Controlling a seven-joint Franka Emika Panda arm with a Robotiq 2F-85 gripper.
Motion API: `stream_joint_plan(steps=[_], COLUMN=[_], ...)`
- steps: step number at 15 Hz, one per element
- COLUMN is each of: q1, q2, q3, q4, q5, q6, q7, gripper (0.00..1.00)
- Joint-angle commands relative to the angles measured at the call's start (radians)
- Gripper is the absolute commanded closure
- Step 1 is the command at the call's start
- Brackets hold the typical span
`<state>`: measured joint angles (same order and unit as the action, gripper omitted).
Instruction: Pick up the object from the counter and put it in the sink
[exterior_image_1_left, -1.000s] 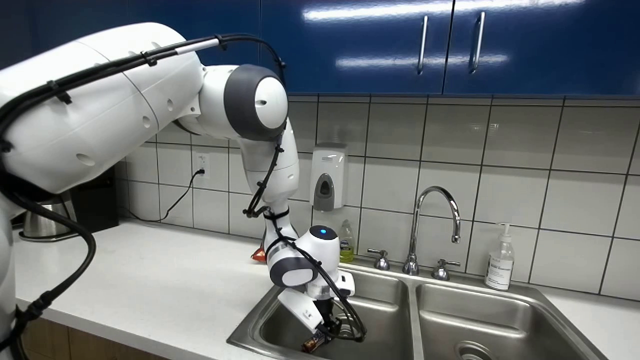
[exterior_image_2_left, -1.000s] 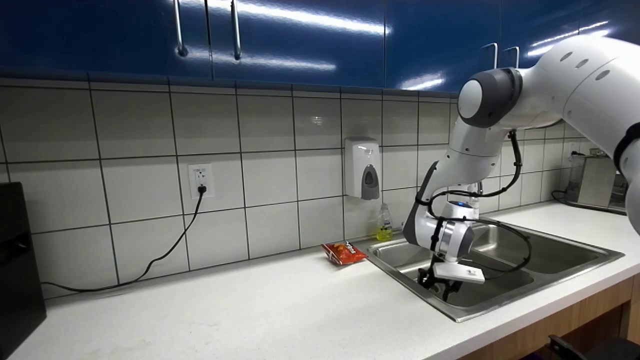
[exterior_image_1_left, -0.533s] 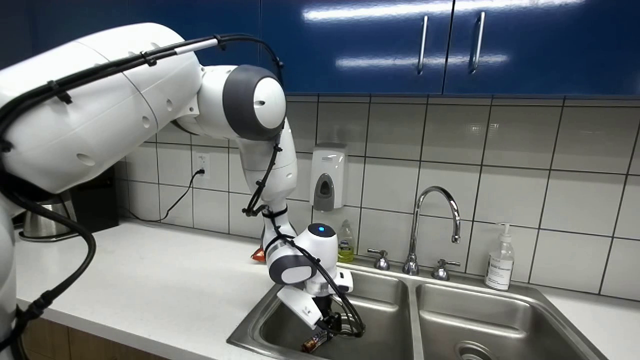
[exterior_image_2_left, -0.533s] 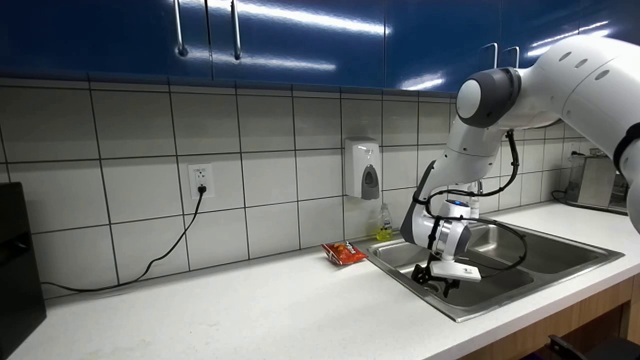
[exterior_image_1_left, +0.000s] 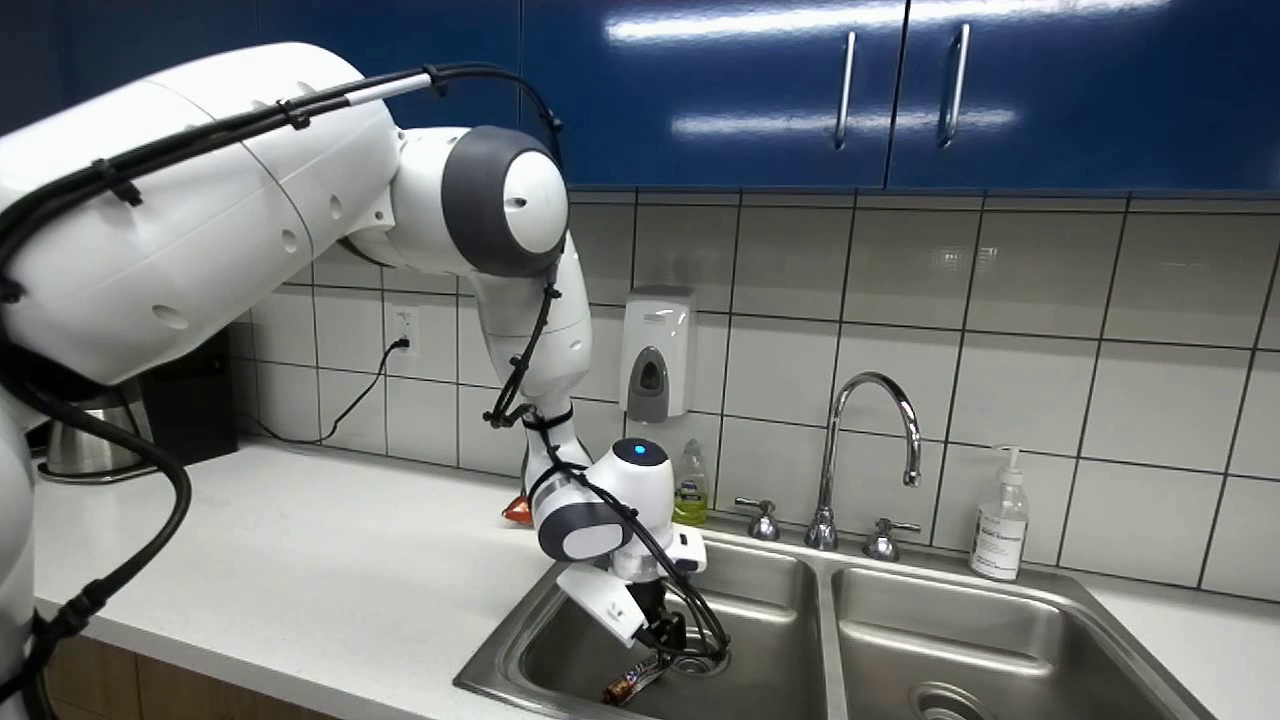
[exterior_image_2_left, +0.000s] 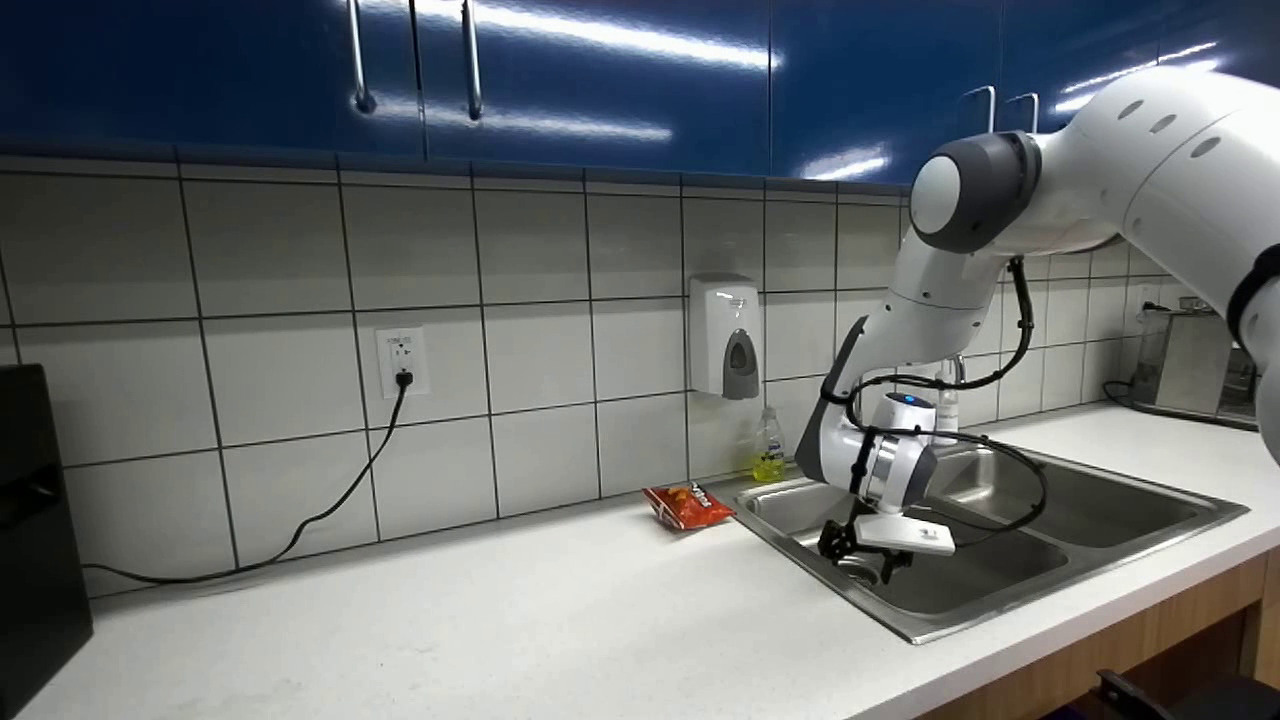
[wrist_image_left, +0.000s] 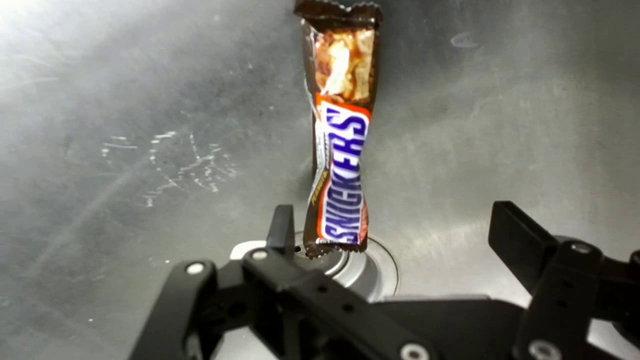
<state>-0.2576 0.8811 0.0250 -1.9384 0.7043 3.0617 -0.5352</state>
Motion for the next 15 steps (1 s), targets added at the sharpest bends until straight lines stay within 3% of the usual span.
stream_joint_plan(steps=[1, 15], q1=[0.004, 0.011], q2=[-0.034, -0.159], q3=[-0.007, -0.020], q4=[-0.016, -0.122], q5=[0.011, 0.013], q6=[0.018, 0.034], q7=[0.013, 0.004], gripper=[0.00, 0.00])
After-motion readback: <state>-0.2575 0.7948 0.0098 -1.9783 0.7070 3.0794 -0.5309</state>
